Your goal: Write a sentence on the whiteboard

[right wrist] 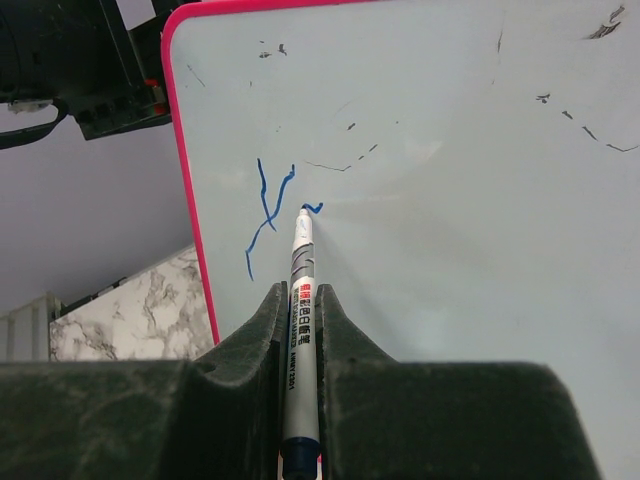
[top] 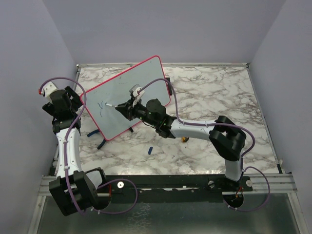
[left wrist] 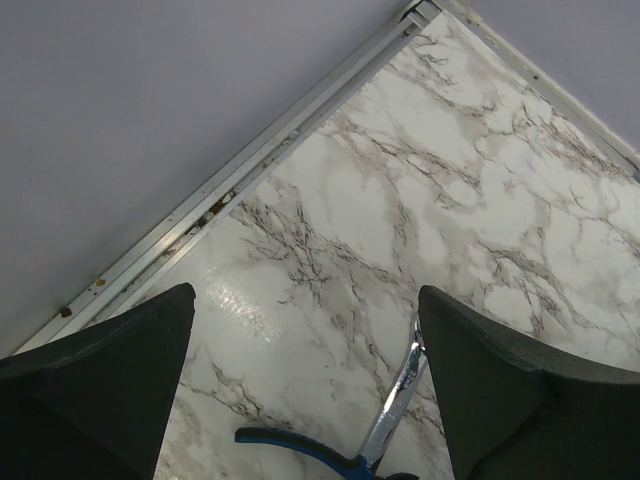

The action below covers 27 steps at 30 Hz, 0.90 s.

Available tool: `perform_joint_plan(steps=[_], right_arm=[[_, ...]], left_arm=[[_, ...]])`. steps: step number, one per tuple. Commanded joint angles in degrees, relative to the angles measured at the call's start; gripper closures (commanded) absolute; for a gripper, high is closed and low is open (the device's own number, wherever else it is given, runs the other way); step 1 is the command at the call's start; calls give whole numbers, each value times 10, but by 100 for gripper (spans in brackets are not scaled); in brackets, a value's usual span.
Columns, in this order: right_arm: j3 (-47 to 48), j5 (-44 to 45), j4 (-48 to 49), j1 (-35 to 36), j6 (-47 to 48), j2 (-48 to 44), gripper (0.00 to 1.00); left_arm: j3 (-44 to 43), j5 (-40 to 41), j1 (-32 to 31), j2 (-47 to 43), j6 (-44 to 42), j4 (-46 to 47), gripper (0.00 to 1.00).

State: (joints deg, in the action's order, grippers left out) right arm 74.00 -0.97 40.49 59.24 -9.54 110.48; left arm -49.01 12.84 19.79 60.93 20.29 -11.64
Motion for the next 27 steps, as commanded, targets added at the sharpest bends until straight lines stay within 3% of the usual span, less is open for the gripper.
perform_joint_plan(steps=[1,15,27], right_arm=[[0,-12,-7,-2,-4,11,99],[-24,-7,-12,-2,-7,11,99],[-26,60,-6,-2,9,-4,99]], left_arm=[[7,-13,3,-5,-7,12,6],[7,-13,3,-5,-7,12,6],[6,-15,3,-5,-6,13,6]])
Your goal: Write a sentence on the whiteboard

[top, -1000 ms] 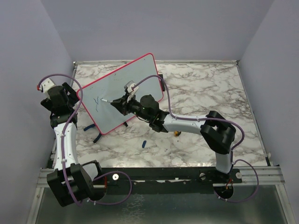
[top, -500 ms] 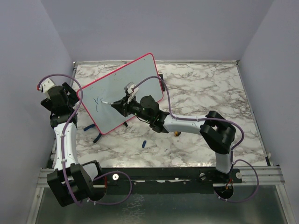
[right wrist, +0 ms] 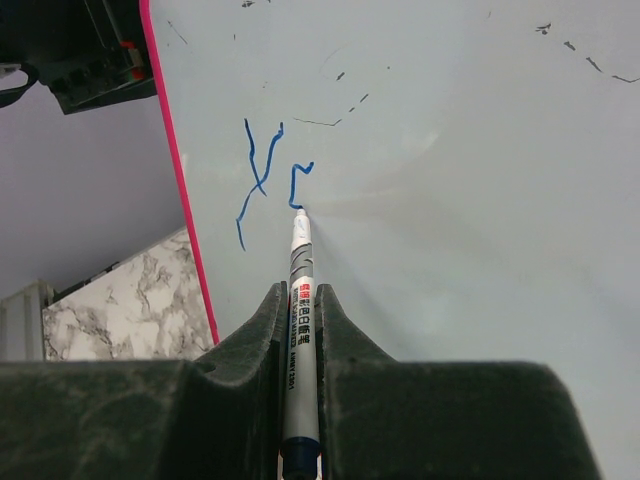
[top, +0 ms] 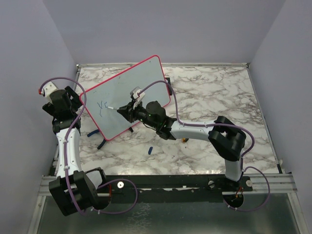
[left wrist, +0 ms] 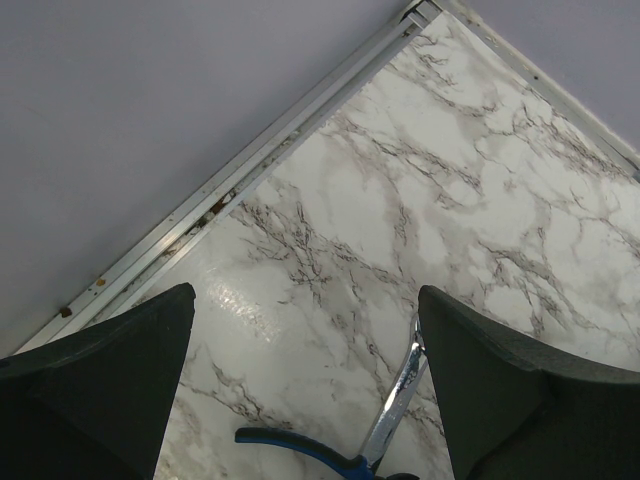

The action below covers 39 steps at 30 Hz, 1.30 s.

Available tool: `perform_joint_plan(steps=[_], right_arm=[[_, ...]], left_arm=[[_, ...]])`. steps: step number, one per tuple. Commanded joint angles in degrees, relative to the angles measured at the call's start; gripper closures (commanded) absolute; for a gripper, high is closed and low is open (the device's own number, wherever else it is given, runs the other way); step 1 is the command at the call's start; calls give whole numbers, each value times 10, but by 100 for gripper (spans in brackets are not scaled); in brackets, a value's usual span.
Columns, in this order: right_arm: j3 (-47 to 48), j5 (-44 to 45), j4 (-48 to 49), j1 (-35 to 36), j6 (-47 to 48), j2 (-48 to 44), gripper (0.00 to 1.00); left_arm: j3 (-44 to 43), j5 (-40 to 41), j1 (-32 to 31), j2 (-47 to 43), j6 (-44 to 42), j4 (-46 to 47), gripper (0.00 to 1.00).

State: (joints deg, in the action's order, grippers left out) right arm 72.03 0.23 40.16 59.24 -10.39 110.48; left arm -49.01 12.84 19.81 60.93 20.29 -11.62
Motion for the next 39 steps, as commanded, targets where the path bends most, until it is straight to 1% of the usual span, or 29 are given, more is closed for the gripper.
perform_joint_plan(steps=[1,15,39], right_arm=[[-5,49,-2,-1,18,-4,99],[5,66,7,-3,29,-12,99],[26,63,13,-5,33,-11,99]], left_arm=[[6,-15,3,-5,-7,13,6],[6,-17,3,-5,-6,14,6],[8,-17,3,-6,-7,13,7]])
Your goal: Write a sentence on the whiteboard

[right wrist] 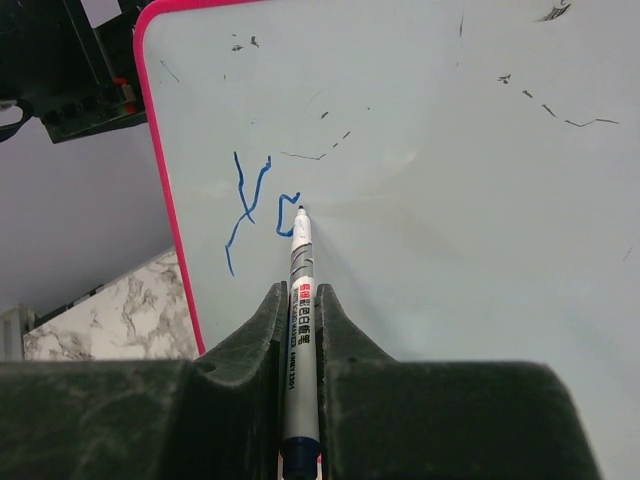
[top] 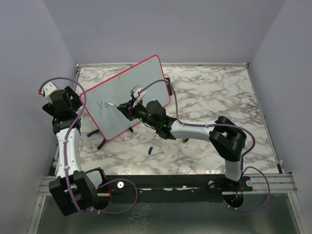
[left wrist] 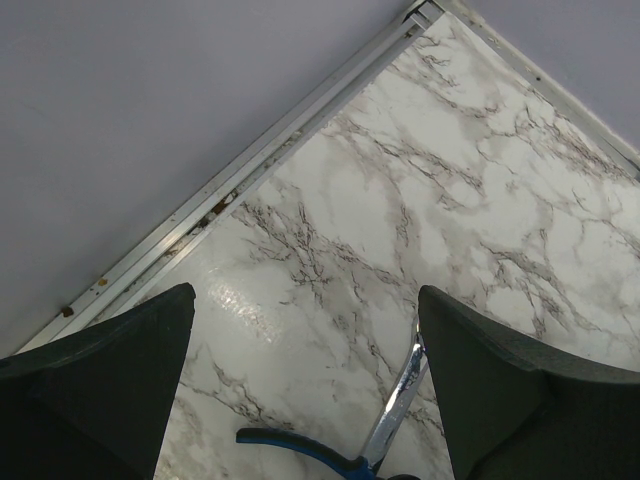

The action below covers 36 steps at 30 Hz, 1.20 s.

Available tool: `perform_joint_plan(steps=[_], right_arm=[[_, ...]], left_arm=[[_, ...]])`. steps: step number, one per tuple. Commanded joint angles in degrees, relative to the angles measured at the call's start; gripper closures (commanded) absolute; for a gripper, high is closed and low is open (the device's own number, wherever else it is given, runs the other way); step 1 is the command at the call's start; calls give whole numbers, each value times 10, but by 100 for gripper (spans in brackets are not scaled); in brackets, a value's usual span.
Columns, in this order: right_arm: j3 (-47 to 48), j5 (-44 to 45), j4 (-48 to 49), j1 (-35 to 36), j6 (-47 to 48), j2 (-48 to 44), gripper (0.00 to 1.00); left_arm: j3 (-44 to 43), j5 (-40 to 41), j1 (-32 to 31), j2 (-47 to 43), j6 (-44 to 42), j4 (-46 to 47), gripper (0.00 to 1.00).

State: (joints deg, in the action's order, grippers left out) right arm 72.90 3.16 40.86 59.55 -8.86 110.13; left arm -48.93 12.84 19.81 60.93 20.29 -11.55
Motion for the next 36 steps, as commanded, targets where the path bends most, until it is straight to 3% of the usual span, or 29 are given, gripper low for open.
perform_joint_plan(steps=[1,12,21,36], right_arm=[[19,33,5,-8,17,-7,99],[13,19,13,-8,13,-8,99],[-60,4,48,-7,9,-68,99],[-33,0,32,-8,19,-45,99]], left_arm=[[7,-17,3,-6,-7,13,7],[7,-15,3,-5,-7,13,7],[6,-15,2,-4,-8,13,6],[7,-17,2,-5,-8,13,7]])
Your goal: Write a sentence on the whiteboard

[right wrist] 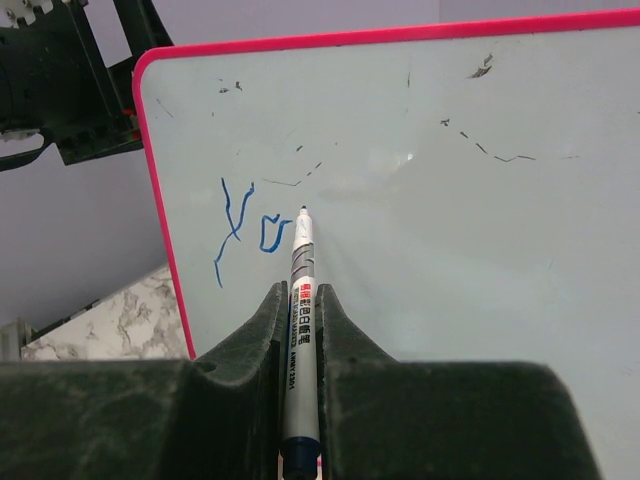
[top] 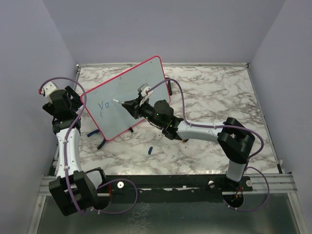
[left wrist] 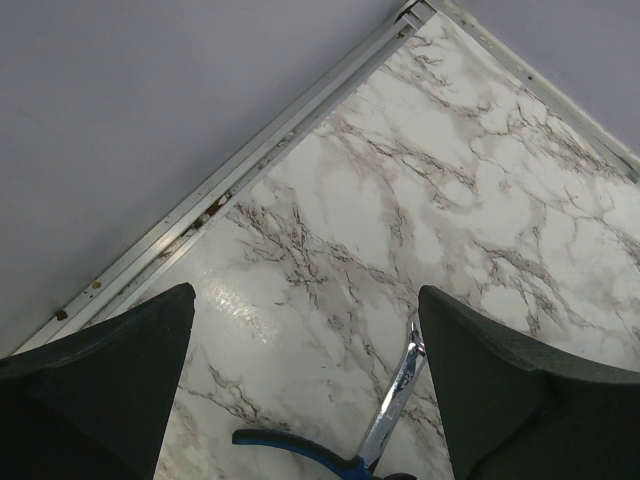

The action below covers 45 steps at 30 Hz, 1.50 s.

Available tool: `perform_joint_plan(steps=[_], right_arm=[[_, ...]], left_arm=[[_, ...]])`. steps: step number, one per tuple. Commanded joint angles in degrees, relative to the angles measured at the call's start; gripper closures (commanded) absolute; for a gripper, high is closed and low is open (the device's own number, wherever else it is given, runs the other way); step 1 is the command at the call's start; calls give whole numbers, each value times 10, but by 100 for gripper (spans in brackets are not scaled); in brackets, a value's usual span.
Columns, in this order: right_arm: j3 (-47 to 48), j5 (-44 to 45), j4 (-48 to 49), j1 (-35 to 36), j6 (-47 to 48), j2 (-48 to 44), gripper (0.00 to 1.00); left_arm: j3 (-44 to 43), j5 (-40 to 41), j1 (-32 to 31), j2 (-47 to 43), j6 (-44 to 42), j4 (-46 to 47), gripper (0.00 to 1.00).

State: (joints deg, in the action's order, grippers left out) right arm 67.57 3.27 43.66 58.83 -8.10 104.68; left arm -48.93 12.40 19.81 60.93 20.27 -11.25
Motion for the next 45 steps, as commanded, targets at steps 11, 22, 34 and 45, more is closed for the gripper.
perform_joint_plan(steps=[11,22,34,45], right_arm=[[38,-10,-7,-1,7,30,99],[40,-18,-13,-1,2,44,99],[28,-14,-19,-1,-5,48,99],[-2,-20,-21,0,-17,43,99]], left_arm=[[6,-13,3,-3,-7,10,6],[5,-14,3,-2,-7,11,6],[6,-13,3,-4,-7,11,7],[6,-13,2,-5,-7,11,6]])
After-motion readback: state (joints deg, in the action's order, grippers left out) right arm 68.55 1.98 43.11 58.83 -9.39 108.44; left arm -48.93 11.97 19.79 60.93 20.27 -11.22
